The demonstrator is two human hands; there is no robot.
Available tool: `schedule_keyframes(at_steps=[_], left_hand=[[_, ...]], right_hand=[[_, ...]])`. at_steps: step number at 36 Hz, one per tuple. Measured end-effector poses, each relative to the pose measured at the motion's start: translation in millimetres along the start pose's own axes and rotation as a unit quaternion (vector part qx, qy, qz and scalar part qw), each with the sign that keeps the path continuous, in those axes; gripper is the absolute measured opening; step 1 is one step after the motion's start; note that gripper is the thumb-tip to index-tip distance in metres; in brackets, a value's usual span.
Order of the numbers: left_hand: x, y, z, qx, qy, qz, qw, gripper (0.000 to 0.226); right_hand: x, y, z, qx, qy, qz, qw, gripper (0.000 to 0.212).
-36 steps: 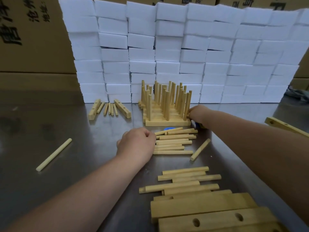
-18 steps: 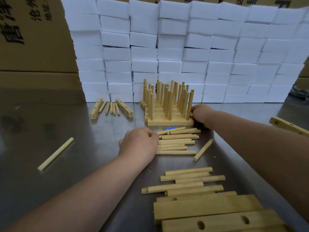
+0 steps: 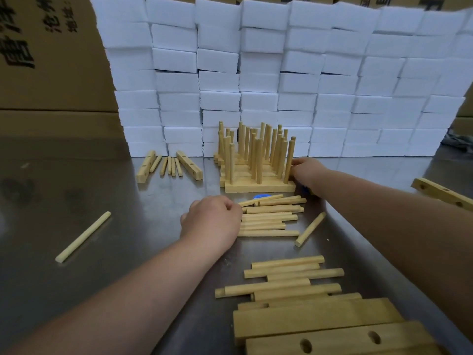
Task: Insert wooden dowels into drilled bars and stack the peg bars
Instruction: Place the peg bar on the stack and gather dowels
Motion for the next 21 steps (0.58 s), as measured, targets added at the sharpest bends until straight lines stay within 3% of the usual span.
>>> schedule_keyframes(at_steps=[21], left_hand=[[0.8,0.6,-0.9,-0.005,-0.005,-0.002,1.0,0.027]], right_hand=[[2.9,-1.7,-3.1,0.0,0.004,0.023,1.0,0.041]])
Point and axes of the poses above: each hand's wrist, its own x-axis towards the middle knuckle, its own z-axis out of the back of the hand, y = z × x, the point moved 3 cm from there along x, towards the middle knuckle, and after that the axes turned 15 degrees about x, right-handed, at the moved point
